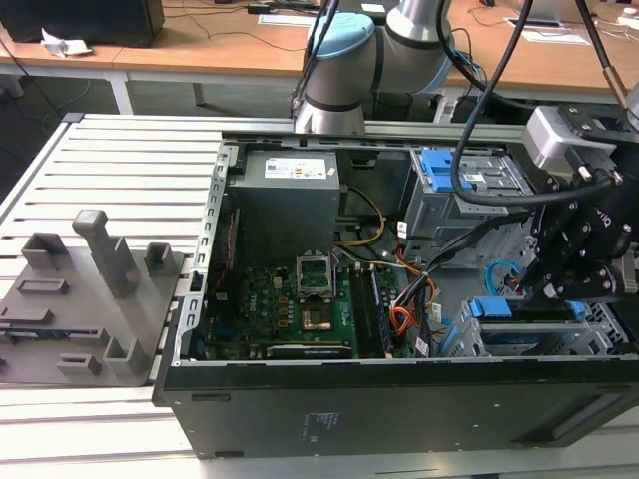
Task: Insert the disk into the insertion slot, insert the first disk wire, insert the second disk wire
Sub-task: 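Insert the second disk wire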
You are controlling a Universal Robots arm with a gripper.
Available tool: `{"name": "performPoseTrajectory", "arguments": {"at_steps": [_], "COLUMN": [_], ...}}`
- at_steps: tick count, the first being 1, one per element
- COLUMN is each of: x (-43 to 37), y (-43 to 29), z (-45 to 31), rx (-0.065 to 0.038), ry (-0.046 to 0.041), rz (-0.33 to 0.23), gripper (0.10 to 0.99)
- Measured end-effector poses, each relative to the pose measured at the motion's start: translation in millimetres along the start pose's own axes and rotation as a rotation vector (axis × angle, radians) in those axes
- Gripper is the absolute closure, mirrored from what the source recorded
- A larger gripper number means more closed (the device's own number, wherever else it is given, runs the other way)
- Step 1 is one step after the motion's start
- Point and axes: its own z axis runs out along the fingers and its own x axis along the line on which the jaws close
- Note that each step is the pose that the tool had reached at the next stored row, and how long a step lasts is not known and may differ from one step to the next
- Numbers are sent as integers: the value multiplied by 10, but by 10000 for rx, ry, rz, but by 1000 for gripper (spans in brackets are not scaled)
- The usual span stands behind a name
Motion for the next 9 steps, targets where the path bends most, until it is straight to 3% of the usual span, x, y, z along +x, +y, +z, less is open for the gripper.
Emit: {"name": "performPoseTrajectory", "arguments": {"at_steps": [3,5,6,9], "x": [0,-1,-2,-3], "y": [4,10,16,24], "z": [-62,-160,-245,-371], "rx": [0,1,1,3], "ry": [0,4,9,18], "rz": [-1,0,0,1], "gripper": [788,788,788,788]}}
